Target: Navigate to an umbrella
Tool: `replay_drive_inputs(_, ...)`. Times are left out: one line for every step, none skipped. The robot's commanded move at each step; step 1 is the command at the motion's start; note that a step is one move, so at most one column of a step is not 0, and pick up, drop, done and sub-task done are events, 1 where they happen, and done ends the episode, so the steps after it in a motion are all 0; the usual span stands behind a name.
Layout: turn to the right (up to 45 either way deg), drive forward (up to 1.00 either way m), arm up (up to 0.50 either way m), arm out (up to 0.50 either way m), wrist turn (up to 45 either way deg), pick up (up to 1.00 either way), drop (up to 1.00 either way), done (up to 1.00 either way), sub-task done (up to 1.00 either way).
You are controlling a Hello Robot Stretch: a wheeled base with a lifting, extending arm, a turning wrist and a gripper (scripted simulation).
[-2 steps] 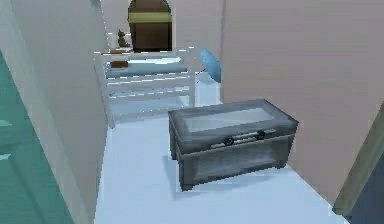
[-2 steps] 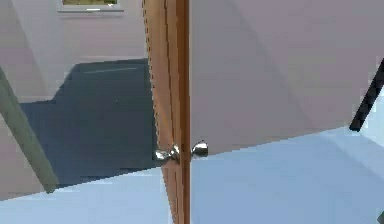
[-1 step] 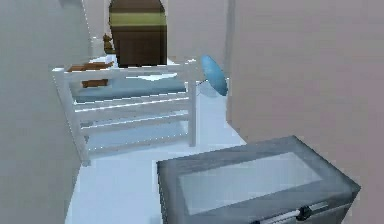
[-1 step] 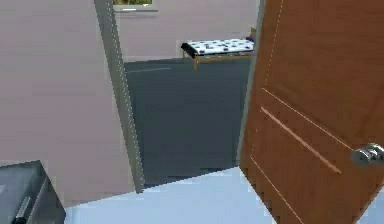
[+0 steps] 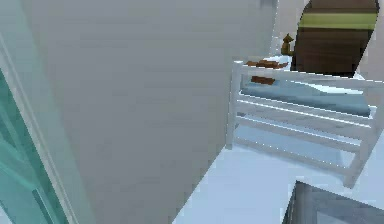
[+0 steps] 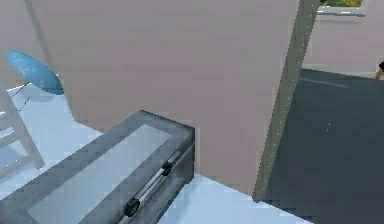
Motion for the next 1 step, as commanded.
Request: replay_drive_inputs(-3.0,0.00,0.00,0.00,0.0,0.00,0.00,0.00,0.00)
